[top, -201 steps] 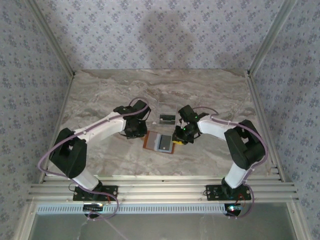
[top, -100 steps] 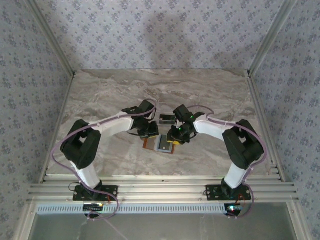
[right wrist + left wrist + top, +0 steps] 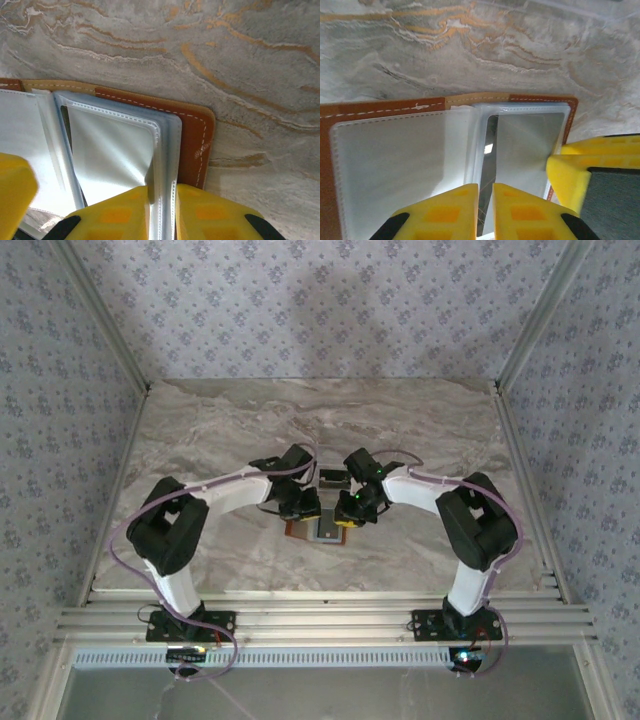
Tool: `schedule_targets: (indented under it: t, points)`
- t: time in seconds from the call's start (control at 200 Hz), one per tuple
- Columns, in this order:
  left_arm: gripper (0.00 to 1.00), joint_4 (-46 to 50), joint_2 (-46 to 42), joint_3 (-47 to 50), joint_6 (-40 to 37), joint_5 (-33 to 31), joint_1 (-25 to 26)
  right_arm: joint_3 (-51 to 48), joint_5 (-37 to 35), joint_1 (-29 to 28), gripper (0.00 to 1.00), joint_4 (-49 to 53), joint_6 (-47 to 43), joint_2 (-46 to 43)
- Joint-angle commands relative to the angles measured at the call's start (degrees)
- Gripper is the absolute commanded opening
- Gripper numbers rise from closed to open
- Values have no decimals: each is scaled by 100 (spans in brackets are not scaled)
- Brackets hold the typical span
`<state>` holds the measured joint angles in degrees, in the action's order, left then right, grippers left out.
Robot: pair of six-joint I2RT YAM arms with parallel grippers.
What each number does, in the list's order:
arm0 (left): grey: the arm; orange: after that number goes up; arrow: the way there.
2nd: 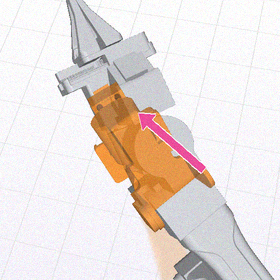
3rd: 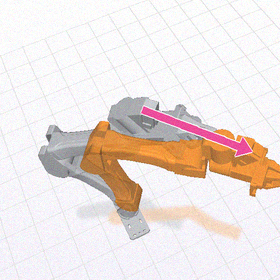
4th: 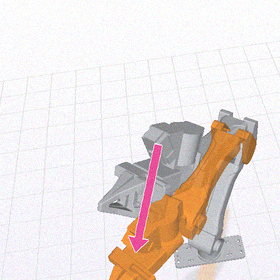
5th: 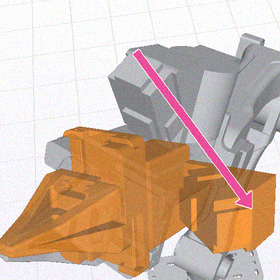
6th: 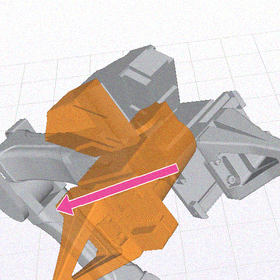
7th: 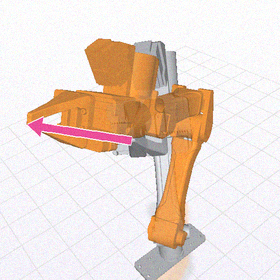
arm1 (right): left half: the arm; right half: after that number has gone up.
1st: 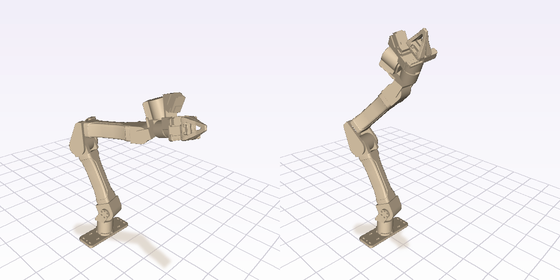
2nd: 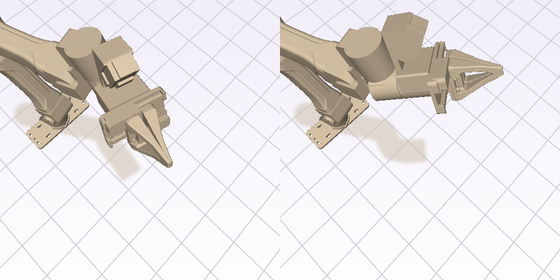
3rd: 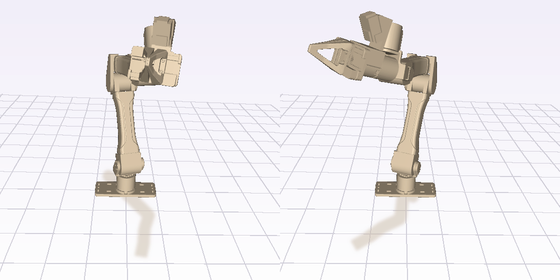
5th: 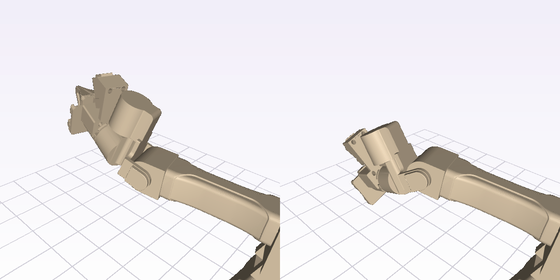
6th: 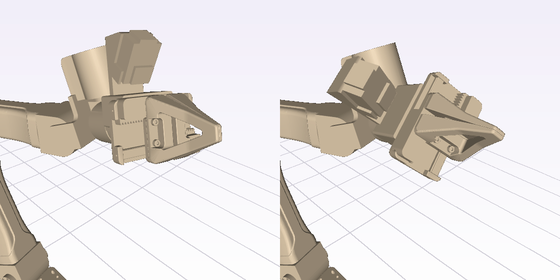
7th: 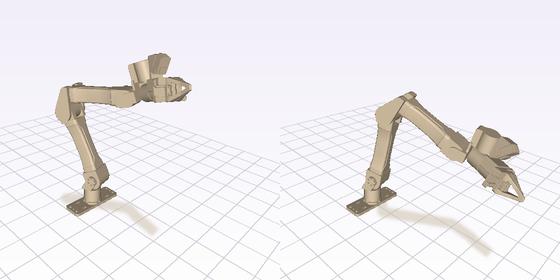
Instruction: Take the credit cards out of the card holder
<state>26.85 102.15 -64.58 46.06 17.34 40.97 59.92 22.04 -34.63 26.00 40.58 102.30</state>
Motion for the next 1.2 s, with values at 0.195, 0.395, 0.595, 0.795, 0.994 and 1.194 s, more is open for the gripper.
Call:
schedule_targets:
  t: [0.195,0.395,0.595,0.795,0.994,1.194]
  points:
    - [18,259,420,-310,-32,-36,183,101,-192,65,23,358,-243,163]
    - [18,266,429,-310,-36,-98,202,107,-174,57,27,354,-239,150]
    - [19,774,467,-481,-138,-592,269,88,-190,44,31,373,-226,158]
    - [24,1094,643,-686,-287,-848,393,68,-183,45,37,374,-230,167]
    - [24,1169,651,-733,-260,-1069,473,24,-208,36,35,376,-226,167]
    - [24,1236,231,-648,-139,-1177,486,2,-190,35,35,381,-200,5]
